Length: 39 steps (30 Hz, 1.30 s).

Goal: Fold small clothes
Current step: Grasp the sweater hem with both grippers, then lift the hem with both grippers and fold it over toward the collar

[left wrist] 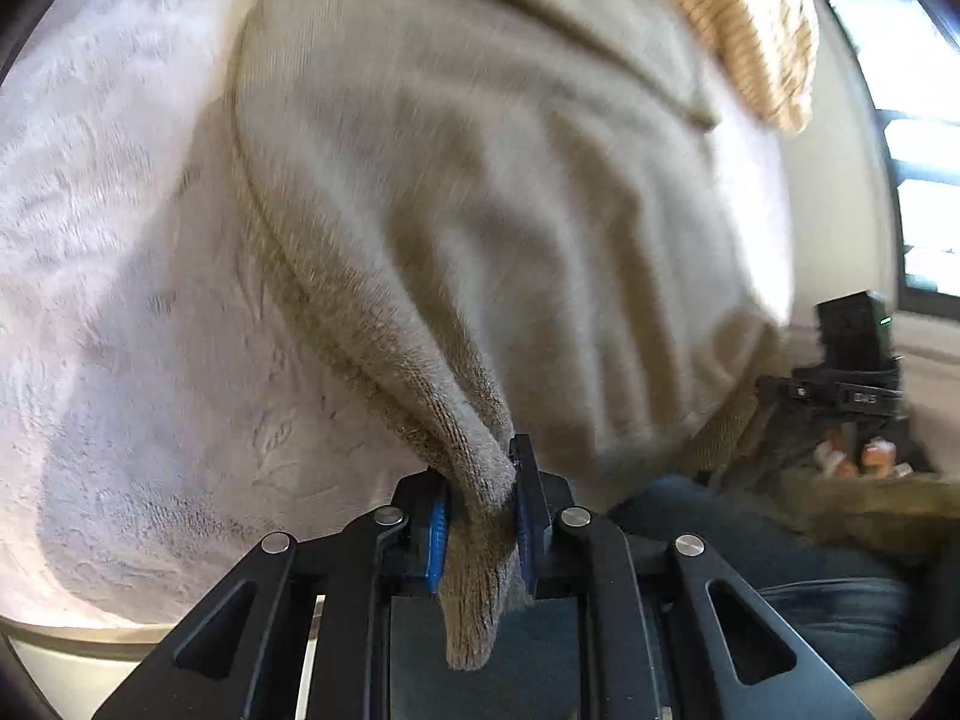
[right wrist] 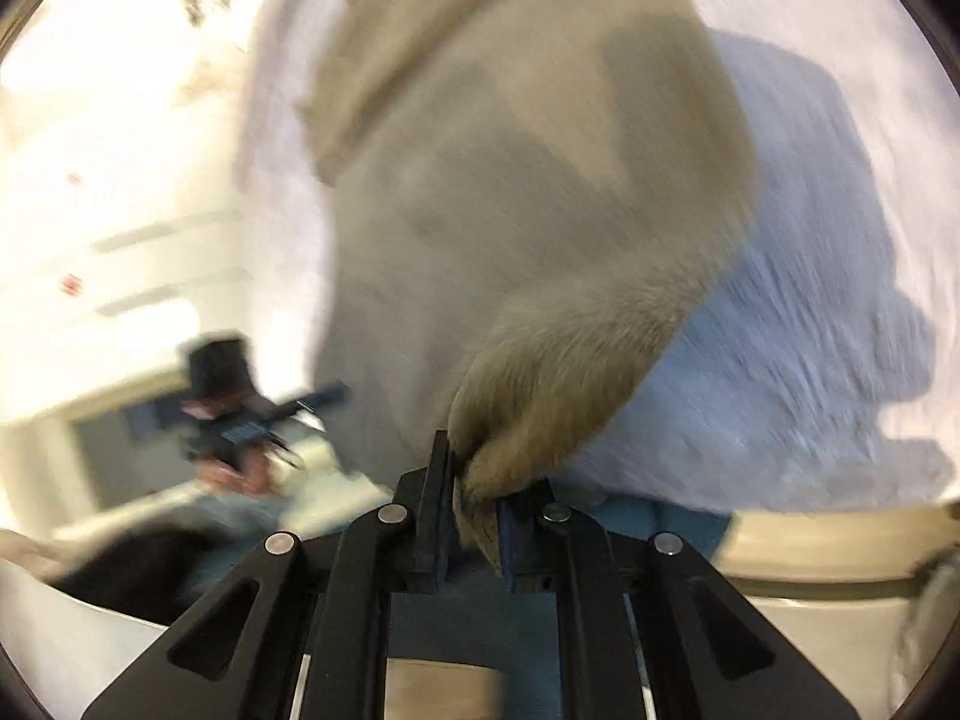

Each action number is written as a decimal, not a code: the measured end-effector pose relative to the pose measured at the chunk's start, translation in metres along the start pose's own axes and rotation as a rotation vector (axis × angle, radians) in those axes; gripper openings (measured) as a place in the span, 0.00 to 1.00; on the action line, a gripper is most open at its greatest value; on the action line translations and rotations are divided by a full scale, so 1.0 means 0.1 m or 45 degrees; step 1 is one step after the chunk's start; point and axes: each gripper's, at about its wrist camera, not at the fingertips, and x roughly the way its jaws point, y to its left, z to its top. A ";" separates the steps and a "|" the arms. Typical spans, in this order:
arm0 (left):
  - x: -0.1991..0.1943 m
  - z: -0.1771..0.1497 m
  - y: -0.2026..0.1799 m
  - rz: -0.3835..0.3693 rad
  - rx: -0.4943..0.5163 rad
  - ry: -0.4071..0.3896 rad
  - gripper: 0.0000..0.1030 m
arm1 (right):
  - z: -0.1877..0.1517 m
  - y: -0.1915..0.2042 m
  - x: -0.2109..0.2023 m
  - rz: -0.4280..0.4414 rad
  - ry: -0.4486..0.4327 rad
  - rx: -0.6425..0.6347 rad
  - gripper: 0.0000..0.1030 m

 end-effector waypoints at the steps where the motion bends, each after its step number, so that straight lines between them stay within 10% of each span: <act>1: -0.09 0.05 -0.01 -0.043 -0.016 -0.030 0.19 | 0.07 0.06 -0.06 0.044 -0.041 -0.002 0.14; 18: -1.14 1.84 0.19 -0.207 -0.166 -0.611 0.19 | 1.89 0.67 -0.23 0.480 -0.494 0.039 0.13; 28: -0.66 2.63 0.71 -0.013 -0.292 -0.629 0.19 | 2.92 0.05 0.14 0.339 -0.491 0.219 0.12; 36: -0.63 2.56 0.83 -0.053 -0.251 -0.657 0.25 | 2.89 -0.18 0.23 0.467 -0.504 0.221 0.16; 38: -0.70 2.46 0.81 -0.089 -0.242 -0.667 0.45 | 2.88 -0.15 0.24 0.514 -0.493 0.214 0.16; 39: -0.74 2.38 0.80 -0.135 -0.236 -0.662 0.72 | 2.88 -0.12 0.24 0.532 -0.490 0.203 0.16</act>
